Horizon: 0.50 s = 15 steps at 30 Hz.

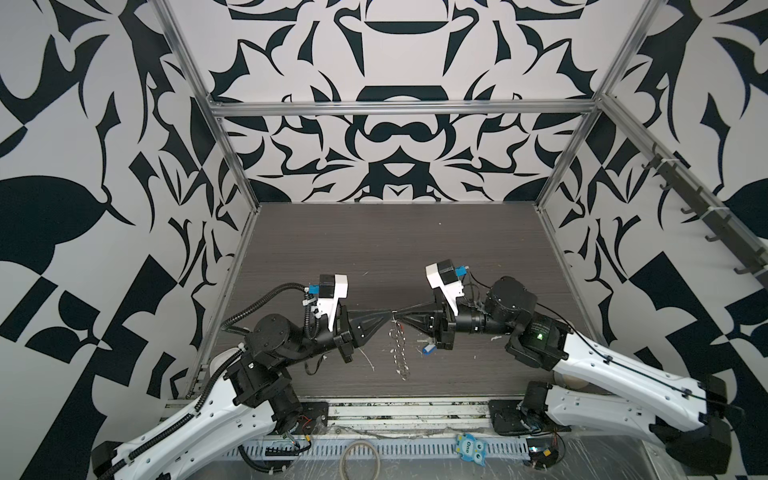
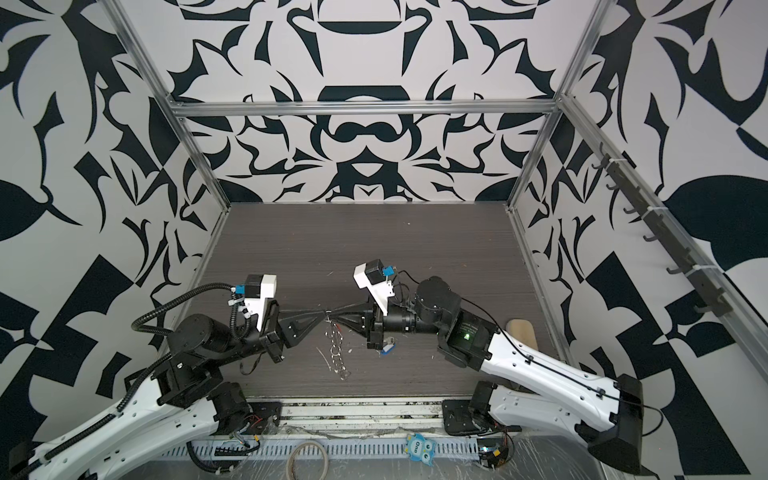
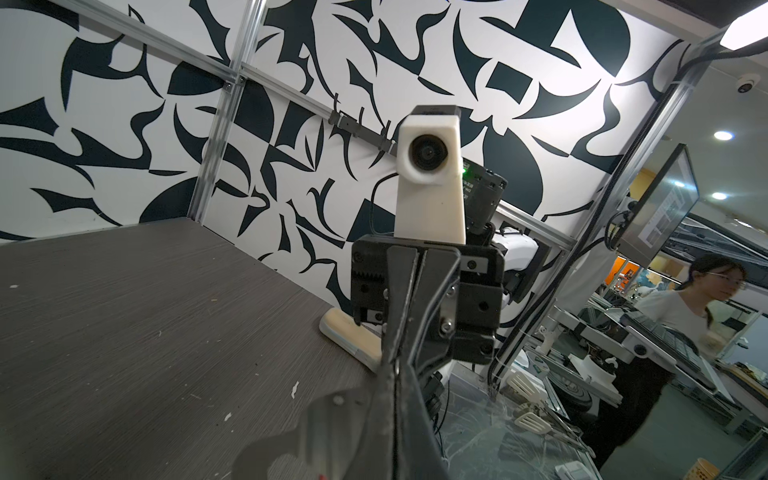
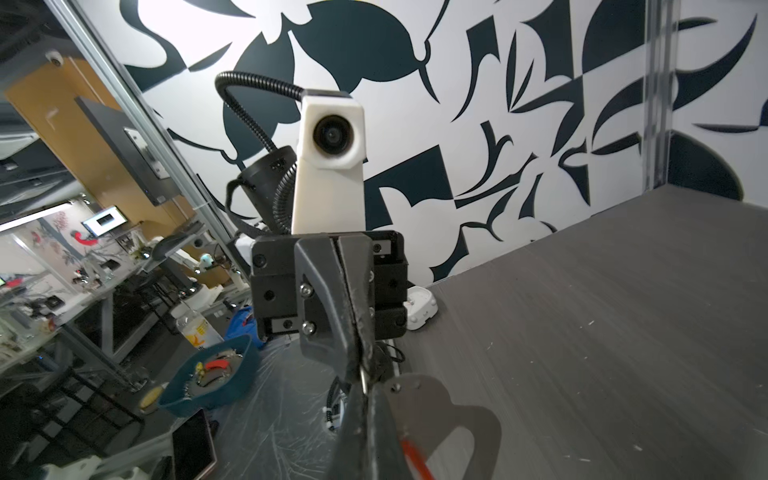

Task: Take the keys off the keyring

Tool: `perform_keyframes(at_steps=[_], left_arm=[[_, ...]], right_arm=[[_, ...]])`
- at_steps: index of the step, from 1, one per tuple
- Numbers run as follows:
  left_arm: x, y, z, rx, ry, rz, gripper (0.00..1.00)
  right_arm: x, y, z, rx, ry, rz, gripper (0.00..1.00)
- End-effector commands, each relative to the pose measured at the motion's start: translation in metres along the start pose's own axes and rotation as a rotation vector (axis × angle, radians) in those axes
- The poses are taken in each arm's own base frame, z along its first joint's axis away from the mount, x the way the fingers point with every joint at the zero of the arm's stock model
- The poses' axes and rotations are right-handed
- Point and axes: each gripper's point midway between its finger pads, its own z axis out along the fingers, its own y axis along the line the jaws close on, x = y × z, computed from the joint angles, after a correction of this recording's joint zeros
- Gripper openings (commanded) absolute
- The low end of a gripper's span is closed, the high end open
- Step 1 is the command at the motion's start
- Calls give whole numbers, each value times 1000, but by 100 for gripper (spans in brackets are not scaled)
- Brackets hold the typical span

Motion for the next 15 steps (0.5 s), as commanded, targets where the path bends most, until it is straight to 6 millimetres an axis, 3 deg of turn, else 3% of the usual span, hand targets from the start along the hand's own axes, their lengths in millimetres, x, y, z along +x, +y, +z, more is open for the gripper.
perform_keyframes(at_steps=[1, 4, 6, 8, 15], left_arm=[[-5, -6, 0, 21, -10, -11, 0], [-6, -7, -1, 20, -5, -18, 3], [-6, -8, -3, 18, -4, -20, 20], [-5, -9, -6, 17, -3, -19, 29], [-1, -7, -13, -5, 8, -20, 30]], right_arm=[[-32, 22, -6, -50, -90, -63, 0], [-33, 22, -8, -45, -95, -65, 0], [-33, 21, -9, -33, -102, -66, 0], [-34, 22, -12, -31, -110, -69, 0], [-35, 22, -12, -29, -117, -68, 0]])
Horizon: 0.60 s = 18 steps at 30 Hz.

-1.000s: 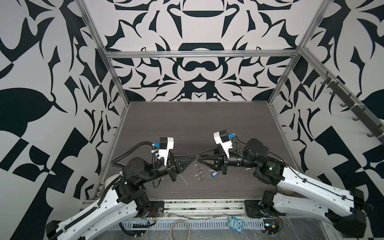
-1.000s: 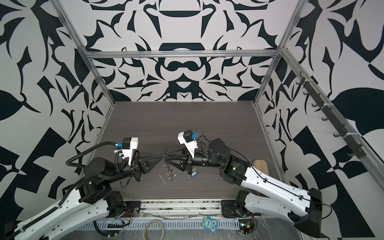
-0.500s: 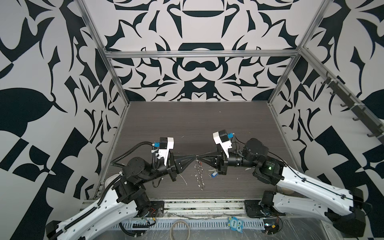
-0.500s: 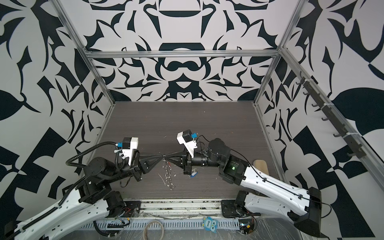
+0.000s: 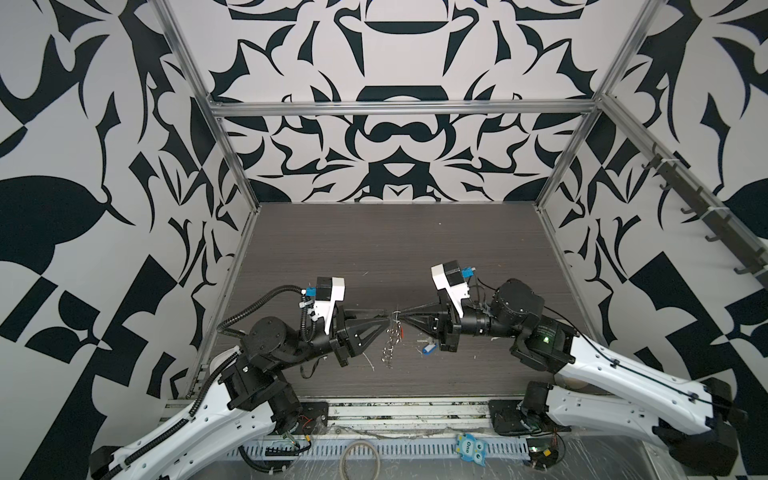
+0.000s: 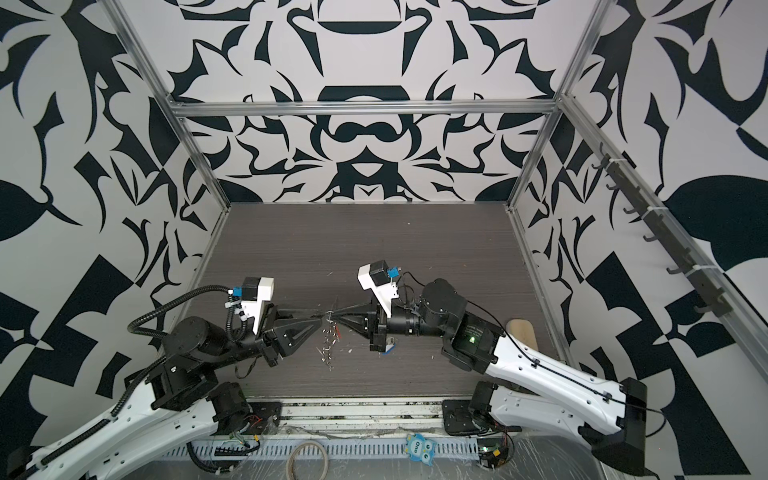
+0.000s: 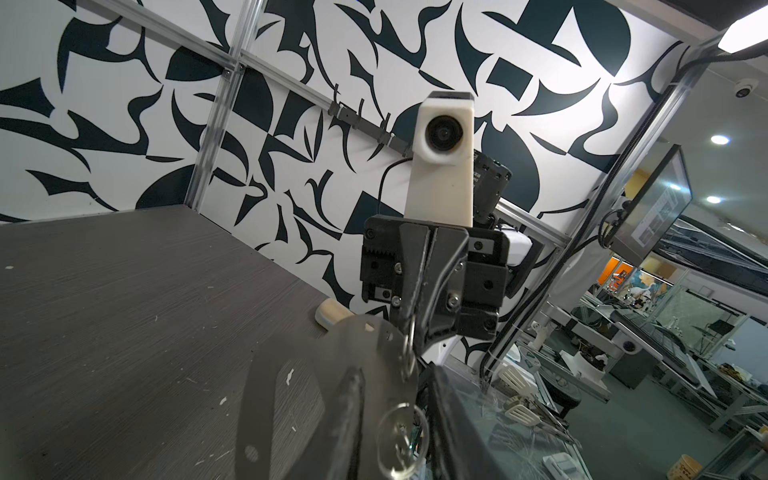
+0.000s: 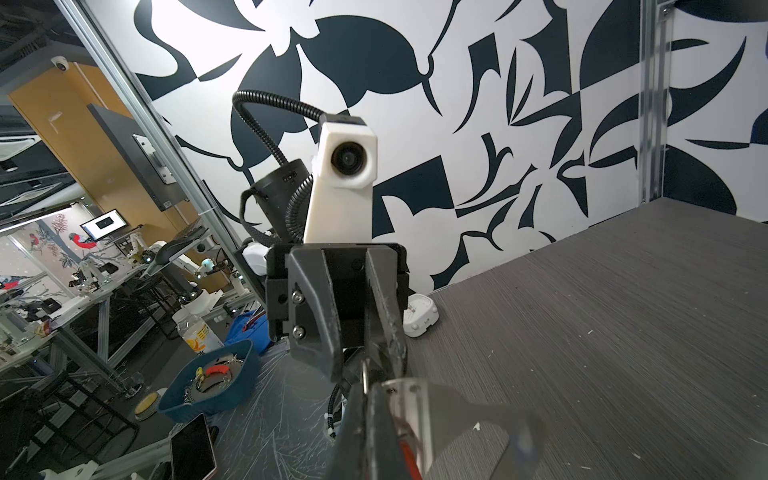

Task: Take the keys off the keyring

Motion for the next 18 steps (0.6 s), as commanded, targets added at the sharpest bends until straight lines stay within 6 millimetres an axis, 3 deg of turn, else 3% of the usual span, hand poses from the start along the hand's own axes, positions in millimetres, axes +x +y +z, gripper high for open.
perform_keyframes(at_steps=[1, 18], left_arm=[[-4, -5, -4, 4, -8, 6, 29], [-8, -11, 9, 53, 10, 28, 26]], right_arm=[[-27, 15, -4, -33, -88, -55, 0], [-21, 14, 1, -40, -70, -46, 0]])
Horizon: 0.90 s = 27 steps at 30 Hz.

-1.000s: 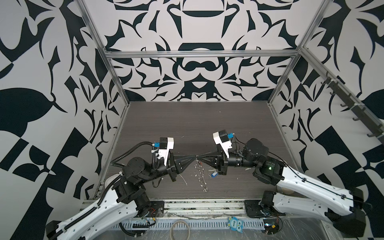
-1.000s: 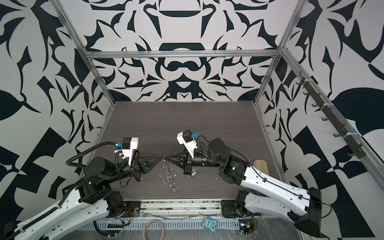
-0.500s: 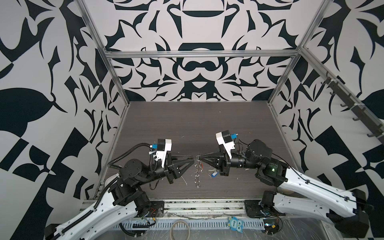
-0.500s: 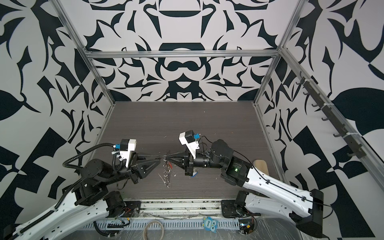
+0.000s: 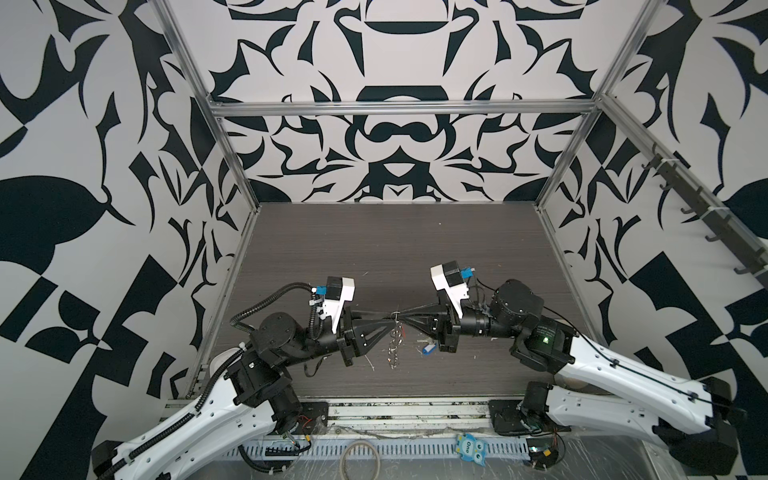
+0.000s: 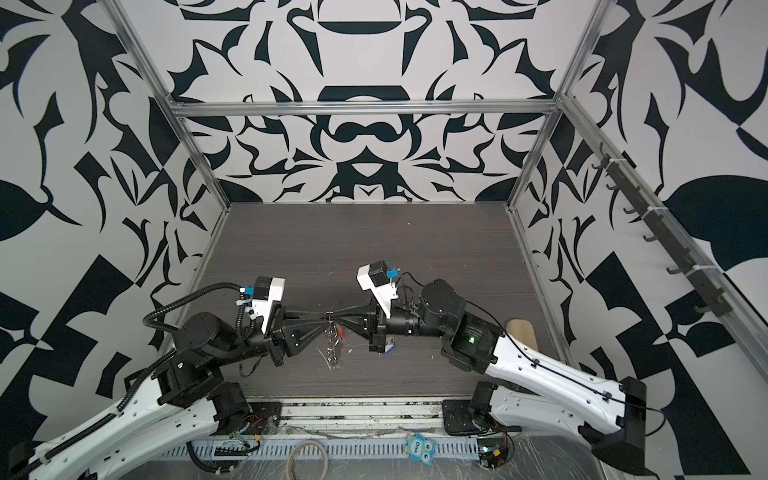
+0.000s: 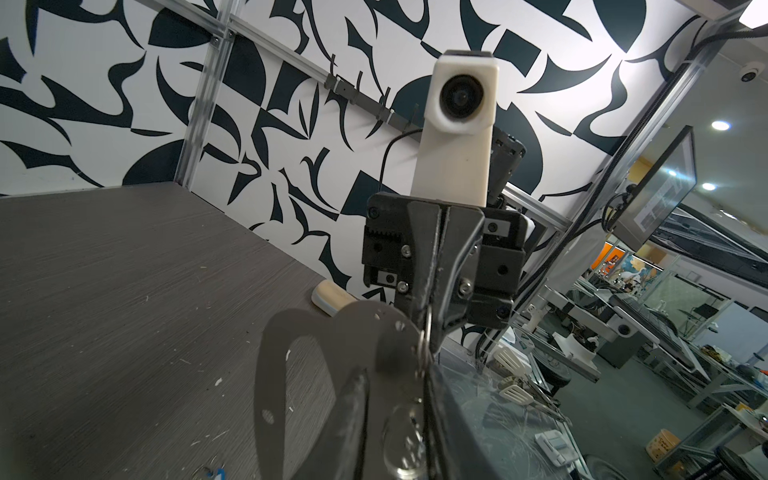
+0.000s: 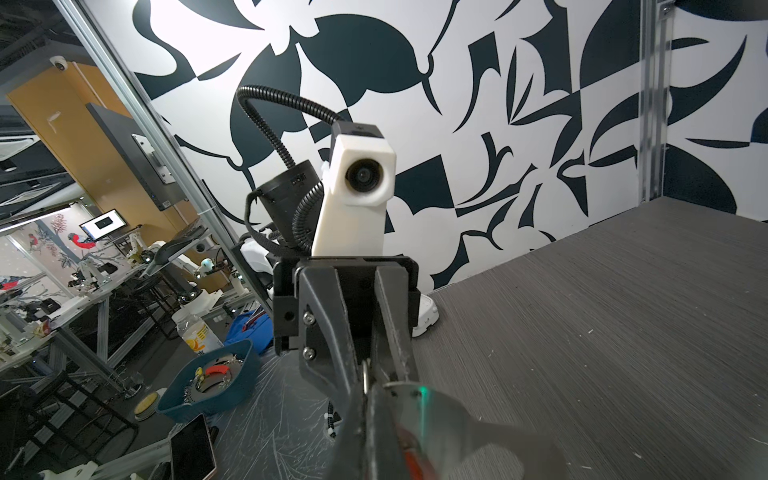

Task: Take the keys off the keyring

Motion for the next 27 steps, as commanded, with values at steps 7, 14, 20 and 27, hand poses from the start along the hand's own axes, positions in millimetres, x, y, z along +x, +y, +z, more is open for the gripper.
perform_keyframes(at_steps=[7, 14, 20, 27], left_arm=[[-28, -18, -7, 21, -69, 71, 23], [-26, -17, -5, 25, -56, 71, 8], [-26, -18, -4, 27, -53, 67, 11], [-21, -14, -1, 25, -37, 51, 13]], right_arm=[[-19, 12, 2, -40, -63, -41, 0], [-19, 12, 4, -42, -60, -38, 0], [-20, 12, 5, -43, -63, -37, 0], [-19, 12, 5, -42, -63, -38, 0]])
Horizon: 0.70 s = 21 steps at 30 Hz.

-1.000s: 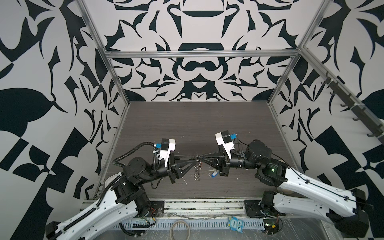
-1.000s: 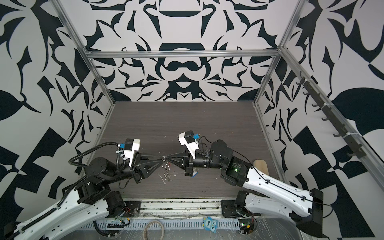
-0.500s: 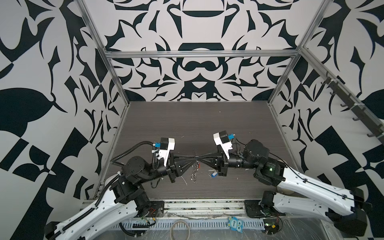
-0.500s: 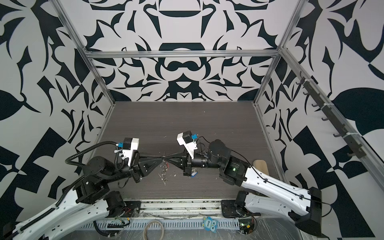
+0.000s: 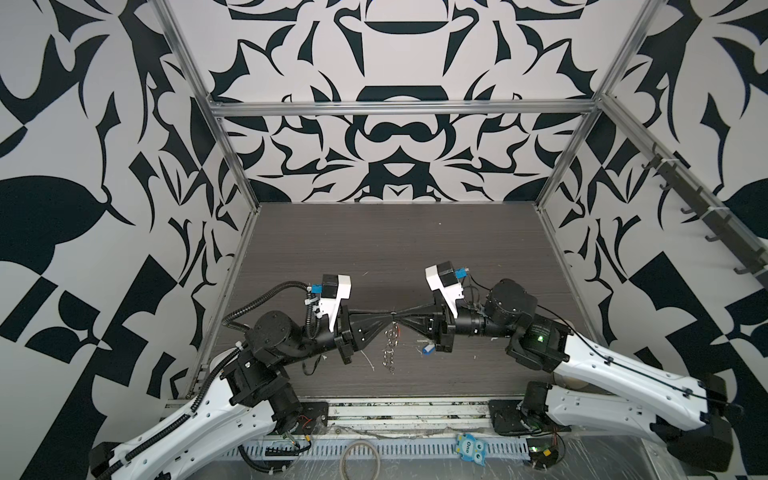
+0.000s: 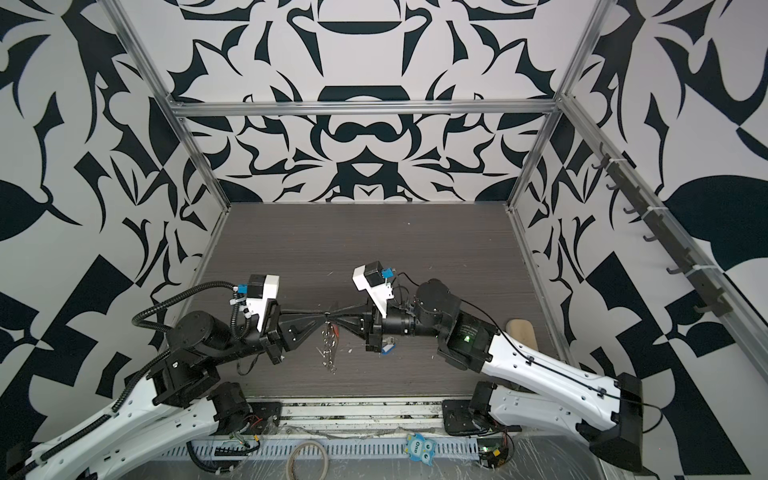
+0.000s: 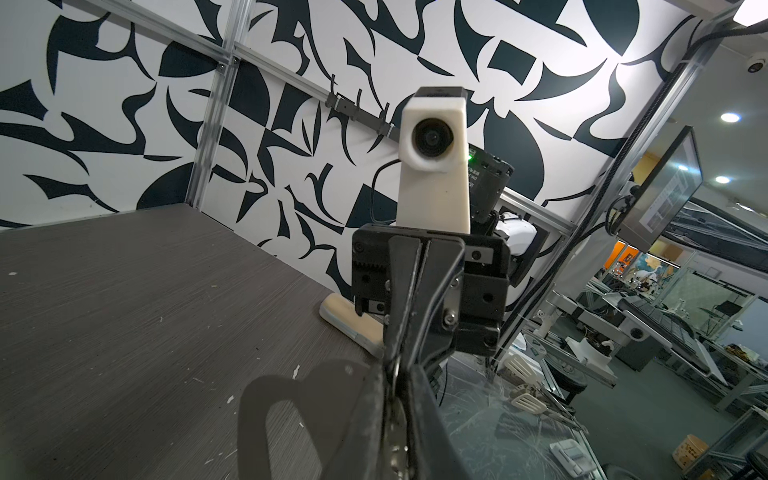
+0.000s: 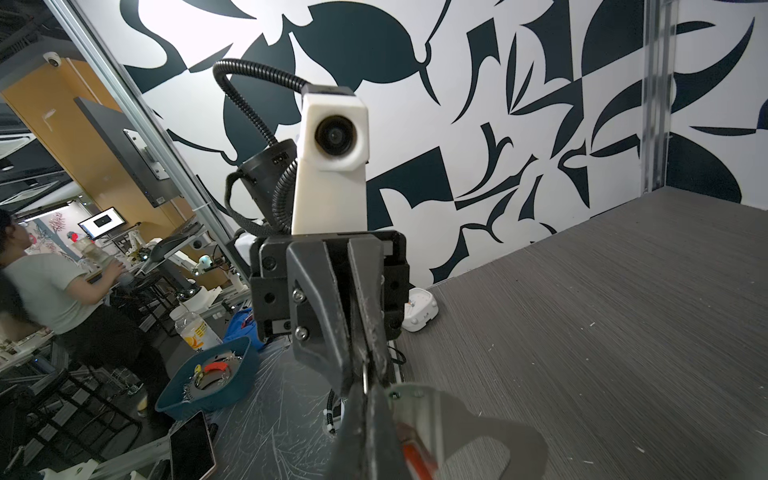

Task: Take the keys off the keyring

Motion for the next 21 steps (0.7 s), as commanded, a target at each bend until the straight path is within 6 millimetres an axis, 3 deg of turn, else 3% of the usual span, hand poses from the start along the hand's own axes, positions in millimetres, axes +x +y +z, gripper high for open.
perform_keyframes(at_steps=[1, 5, 9, 13, 16, 21], left_arm=[[-9, -8, 1, 27, -13, 2, 10], [-9, -7, 0, 17, -21, -1, 0], [-14, -2, -1, -16, -37, -4, 0], [-21, 3, -4, -64, -57, -1, 0], [-27, 5, -6, -91, -74, -2, 0], [-31, 10, -5, -131, -77, -13, 0]], right_arm=[[-25, 14, -1, -41, -80, -49, 0], [-24, 14, -3, -37, -82, -49, 0], [-24, 14, -6, -23, -81, -47, 1], [-22, 8, -19, 48, -80, -70, 30], [-16, -2, -30, 120, -88, -86, 42], [-1, -13, -31, 172, -23, -110, 47]])
